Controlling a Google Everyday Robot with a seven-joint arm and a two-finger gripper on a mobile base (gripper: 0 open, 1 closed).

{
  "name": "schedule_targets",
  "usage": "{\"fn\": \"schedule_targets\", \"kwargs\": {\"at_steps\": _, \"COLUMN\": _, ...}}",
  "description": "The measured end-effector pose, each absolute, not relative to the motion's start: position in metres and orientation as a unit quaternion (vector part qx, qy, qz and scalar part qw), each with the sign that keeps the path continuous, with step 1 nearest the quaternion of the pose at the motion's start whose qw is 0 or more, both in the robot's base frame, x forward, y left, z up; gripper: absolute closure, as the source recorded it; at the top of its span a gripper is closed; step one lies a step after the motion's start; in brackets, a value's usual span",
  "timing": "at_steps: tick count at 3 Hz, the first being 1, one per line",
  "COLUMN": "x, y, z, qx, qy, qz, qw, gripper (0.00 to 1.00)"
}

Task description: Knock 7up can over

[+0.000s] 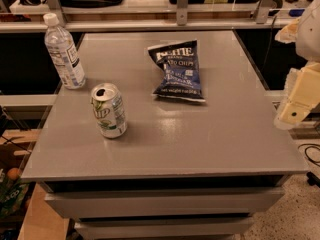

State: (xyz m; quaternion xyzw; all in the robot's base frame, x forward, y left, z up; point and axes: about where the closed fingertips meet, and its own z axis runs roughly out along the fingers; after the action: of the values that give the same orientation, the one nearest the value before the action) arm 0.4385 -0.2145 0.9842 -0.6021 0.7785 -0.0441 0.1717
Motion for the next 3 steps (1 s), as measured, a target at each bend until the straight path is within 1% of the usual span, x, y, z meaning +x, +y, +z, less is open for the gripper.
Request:
{"fn": "schedule_targets", "kwargs": {"at_steps": 1, "x": 0.439, "y": -0.214, "z": 0.984, "qx": -0.602, "qy": 0.778, "qz": -0.044, "qw": 0.172, "gripper": 0.0}}
{"fn": "schedule_targets", "kwargs": {"at_steps": 2, "x": 0.445, "y": -0.214, "z": 0.984, "qx": -0.604, "qy": 0.773, "qz": -0.02, "qw": 0.194, "gripper": 0.0}}
{"fn": "schedule_targets", "kwargs": {"at_steps": 3, "x": 0.452, "y": -0.197, "z": 0.976, "qx": -0.615, "qy": 0.757, "qz": 0.024, "qw": 0.222, "gripper": 0.0}}
